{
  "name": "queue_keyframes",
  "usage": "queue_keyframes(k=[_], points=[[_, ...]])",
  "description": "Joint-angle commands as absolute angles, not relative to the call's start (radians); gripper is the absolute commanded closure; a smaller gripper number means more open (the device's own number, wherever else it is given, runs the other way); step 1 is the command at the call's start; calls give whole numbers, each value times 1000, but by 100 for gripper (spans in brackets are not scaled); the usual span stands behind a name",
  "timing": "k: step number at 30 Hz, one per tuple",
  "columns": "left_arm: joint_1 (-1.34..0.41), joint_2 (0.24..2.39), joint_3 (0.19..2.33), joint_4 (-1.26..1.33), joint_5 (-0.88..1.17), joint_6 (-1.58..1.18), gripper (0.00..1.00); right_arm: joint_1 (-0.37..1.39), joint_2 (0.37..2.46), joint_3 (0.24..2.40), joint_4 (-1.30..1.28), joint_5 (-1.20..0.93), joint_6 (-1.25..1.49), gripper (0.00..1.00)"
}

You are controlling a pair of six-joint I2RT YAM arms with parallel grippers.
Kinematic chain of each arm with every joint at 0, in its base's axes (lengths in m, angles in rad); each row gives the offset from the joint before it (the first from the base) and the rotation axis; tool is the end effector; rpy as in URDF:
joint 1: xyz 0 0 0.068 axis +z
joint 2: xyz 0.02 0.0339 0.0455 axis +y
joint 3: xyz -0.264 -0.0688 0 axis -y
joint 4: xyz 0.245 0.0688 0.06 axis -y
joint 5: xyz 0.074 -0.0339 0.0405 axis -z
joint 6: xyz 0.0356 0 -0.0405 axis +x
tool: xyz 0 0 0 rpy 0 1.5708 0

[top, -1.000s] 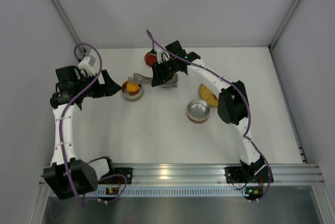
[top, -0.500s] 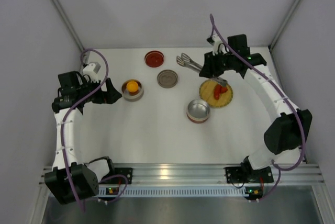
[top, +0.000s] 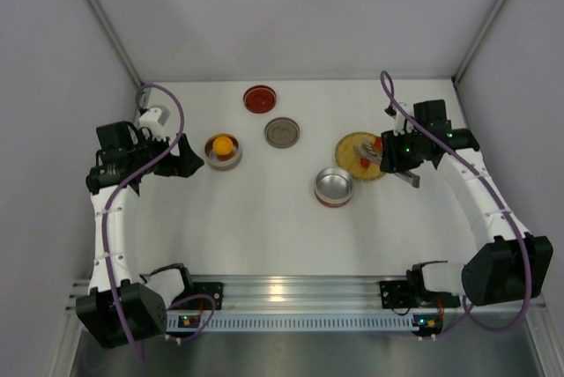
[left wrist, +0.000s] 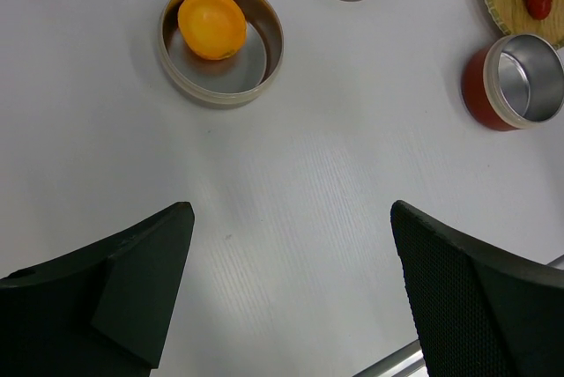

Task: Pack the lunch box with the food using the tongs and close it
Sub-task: Pick up the fake food from the plate.

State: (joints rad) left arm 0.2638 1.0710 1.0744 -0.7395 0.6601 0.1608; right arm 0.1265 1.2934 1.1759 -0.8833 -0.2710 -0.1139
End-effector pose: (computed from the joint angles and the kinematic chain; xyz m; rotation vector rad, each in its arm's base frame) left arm 0.2122 0.0347 0.3375 0.2155 2.1646 -0.5193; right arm 0.2532 0.0418 0.3071 -0.4073 2.5218 0.3527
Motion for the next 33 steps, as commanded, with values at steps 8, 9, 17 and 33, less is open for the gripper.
queue_keyframes(k=[8,9,17,33], points=[[270,1042,1077,-765,652,189,2,121,1287,1167,-920,-143,-8,66],[271,1043,1075,-765,650,190,2,121,1287,1163,-919,-146,-6,66],[268,1048,1077,-758,649,176,2,124,1293,1131,-891,-161,28,65],[270,1058,1081,-756,657,170,2,149,1347,1141,-850,-144,44,57]])
